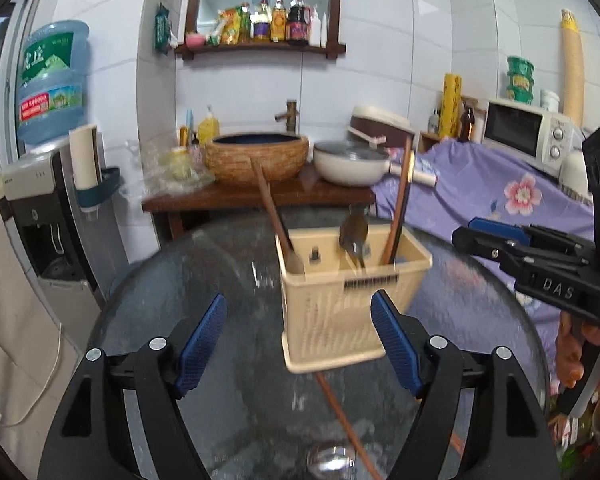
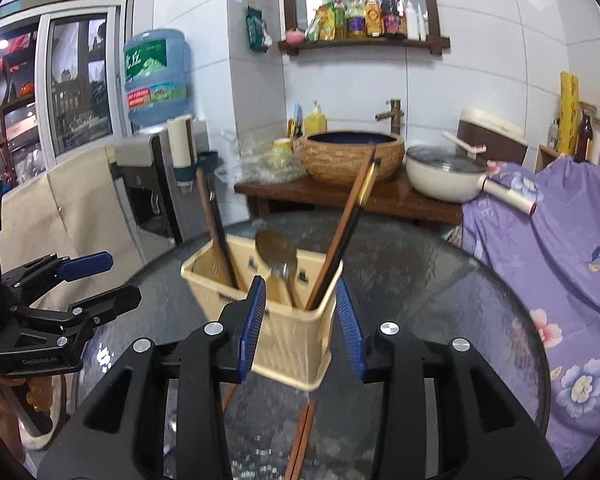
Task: Organize utensils
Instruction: 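Move both tools back toward the spoon and chopsticks on the table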
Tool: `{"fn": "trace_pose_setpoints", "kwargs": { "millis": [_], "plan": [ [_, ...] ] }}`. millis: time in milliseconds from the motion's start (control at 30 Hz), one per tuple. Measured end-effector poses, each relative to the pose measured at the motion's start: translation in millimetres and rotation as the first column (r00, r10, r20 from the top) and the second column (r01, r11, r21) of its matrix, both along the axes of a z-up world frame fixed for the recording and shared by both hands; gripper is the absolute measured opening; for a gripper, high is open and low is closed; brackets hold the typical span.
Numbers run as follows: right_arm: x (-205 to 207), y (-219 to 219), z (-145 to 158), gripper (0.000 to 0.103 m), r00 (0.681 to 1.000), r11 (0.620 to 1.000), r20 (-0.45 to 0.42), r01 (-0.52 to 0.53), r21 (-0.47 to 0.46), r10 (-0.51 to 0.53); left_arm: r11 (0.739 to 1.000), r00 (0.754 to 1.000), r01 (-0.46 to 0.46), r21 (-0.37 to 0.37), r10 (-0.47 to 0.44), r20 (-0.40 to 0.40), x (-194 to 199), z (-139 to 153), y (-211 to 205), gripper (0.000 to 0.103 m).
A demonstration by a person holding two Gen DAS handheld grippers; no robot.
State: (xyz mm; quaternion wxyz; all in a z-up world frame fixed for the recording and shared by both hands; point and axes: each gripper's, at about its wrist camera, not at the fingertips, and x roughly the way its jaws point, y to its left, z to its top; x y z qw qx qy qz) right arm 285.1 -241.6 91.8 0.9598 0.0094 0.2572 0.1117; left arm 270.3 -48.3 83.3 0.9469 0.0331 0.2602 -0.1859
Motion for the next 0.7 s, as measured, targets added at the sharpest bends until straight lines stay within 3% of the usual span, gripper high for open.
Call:
{"fn": "trace_pose_setpoints", "kwargs": {
  "millis": [400, 700],
  "plan": [
    [-8.4, 2.7, -107.5, 0.037, 0.964, 0.999, -0.265, -0.006, -0.041, -0.005, 0.997, 0.972, 0.028, 0.07, -0.011, -0.235, -18.4, -86.1, 13.8, 0.066],
    [-11.6, 4.5, -133.8, 0.037, 0.94, 0.999, -0.34, -0.011, -0.046, -0.006, 0.993, 0.954, 0.075, 0.093, -0.044, -0.297, -34.8, -116.1, 8.0, 0.065]
  ]
}}
